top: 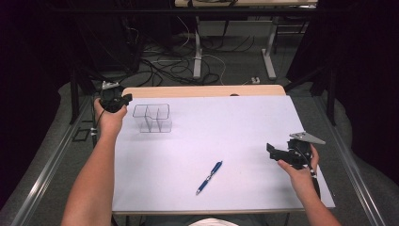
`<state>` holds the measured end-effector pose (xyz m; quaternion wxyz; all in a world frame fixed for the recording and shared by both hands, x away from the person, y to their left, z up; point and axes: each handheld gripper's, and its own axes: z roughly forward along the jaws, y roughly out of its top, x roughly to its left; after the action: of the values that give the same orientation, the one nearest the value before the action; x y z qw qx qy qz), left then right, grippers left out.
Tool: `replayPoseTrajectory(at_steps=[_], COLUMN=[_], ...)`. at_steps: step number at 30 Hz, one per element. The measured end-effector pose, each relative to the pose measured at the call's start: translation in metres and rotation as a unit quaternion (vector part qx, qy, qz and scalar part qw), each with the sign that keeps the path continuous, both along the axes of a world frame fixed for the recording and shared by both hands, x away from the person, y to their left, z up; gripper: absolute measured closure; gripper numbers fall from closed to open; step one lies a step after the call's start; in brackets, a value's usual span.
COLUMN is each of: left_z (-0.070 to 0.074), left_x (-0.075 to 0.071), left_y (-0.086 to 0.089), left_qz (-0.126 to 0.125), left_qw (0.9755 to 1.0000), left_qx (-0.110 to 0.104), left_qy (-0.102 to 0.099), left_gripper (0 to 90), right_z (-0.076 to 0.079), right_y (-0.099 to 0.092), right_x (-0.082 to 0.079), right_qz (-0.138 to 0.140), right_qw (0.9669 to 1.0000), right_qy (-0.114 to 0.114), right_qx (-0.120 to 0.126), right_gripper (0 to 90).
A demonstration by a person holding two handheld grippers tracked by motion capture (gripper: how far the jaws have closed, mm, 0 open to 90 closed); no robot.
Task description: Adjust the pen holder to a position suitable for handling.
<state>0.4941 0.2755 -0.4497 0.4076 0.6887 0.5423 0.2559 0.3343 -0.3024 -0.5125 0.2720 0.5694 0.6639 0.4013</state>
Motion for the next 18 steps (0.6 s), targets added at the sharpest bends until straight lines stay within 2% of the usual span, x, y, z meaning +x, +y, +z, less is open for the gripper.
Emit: replayPoseTrajectory(at_steps=[3,4,5,10,11,14,18], left_z=[-0.005,-0.007,-0.01,-0.016,-0.018,-0.023,-0.031], left_x=[0.004,0.005,0.006,0.011,0.012,0.014,0.016], left_y=[0.001,0.002,0.001,0.003,0.003,0.003,0.002], left_qz=[0.0,-0.002,0.002,0.008,0.009,0.009,0.008], left_qw=[0.9999,0.9998,0.9998,0.9991,0.9992,0.9984,0.9982], left_qx=[0.001,0.005,0.002,0.015,0.014,0.017,0.014], left_qy=[0.01,0.02,0.018,0.039,0.037,0.053,0.058], left_gripper=[90.0,90.0,90.0,90.0,90.0,90.0,90.0], right_z=[0.0,0.0,-0.001,-0.001,-0.002,-0.002,-0.002], right_y=[0.0,0.001,0.001,0.0,0.0,0.0,-0.001], right_x=[0.0,0.0,0.0,0.0,0.001,0.0,0.0], right_qz=[0.001,-0.001,-0.001,0.0,0.0,0.001,0.002], right_qw=[1.0,1.0,1.0,1.0,1.0,1.0,1.0], right_qy=[0.0,0.003,0.004,0.005,0.005,0.006,0.006], right_qx=[0.0,0.003,0.003,0.003,0.003,0.005,0.005], right_gripper=[6.6,6.6,6.6,6.8,6.9,7.0,7.0])
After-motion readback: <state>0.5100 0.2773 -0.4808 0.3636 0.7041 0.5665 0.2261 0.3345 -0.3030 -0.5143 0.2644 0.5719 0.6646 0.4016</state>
